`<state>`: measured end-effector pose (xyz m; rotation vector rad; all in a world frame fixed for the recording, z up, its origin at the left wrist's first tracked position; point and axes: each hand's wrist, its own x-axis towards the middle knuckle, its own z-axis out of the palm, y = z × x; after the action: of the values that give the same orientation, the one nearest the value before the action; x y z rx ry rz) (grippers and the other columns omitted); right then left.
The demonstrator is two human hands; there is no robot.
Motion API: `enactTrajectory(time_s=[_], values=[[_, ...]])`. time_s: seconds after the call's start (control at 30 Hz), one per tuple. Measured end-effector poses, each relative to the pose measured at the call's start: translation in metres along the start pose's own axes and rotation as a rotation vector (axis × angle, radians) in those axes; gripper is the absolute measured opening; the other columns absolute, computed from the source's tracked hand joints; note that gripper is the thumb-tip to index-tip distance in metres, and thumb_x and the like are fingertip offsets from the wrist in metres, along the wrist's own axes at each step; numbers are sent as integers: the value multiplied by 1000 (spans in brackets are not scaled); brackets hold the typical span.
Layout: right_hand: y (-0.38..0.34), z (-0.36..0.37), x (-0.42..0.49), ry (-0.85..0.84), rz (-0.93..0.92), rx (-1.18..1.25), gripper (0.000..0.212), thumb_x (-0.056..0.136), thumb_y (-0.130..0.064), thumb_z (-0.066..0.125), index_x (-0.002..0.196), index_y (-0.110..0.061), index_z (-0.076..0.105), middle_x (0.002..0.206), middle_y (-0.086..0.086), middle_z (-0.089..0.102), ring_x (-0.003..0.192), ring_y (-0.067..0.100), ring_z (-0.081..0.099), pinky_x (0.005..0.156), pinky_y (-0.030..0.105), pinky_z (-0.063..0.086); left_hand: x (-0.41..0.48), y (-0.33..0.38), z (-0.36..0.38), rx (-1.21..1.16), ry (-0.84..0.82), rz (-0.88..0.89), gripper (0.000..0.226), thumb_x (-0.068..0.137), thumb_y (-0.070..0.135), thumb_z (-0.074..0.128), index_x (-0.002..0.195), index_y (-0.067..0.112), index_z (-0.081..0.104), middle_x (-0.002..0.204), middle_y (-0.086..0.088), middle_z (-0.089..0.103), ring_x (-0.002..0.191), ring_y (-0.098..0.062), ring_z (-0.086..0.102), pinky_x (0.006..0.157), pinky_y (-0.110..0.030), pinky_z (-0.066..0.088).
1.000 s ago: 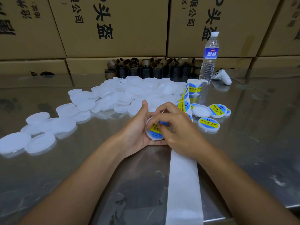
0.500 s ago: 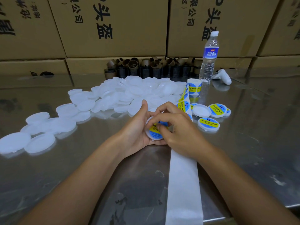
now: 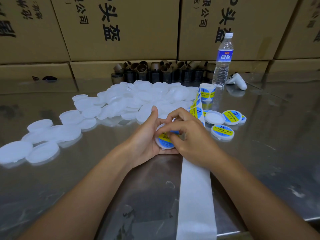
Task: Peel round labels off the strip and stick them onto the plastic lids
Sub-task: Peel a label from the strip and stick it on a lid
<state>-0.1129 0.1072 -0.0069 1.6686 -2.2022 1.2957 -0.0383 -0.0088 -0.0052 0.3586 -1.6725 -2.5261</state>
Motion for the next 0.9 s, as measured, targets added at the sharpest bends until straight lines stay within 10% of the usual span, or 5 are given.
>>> enactTrajectory(time_s=[0.53, 0.9], values=[[-5, -4, 0, 7, 30, 12, 40, 84, 5, 56, 101, -26, 74, 98, -5, 48, 85, 1, 48, 76, 12, 38, 2, -2, -3, -38, -81, 6, 80, 94, 63, 15, 84, 12, 76, 105, -14, 71, 95, -24, 70, 78, -41, 59], [-2, -5, 1, 130, 60, -2, 53, 76, -9, 72, 123, -29, 57, 93, -5, 55, 82, 9, 50, 70, 4, 33, 2, -1, -3, -40, -51, 8, 68, 92, 64, 20, 103, 7, 55, 100, -4, 70, 89, -22, 69, 84, -47, 54]])
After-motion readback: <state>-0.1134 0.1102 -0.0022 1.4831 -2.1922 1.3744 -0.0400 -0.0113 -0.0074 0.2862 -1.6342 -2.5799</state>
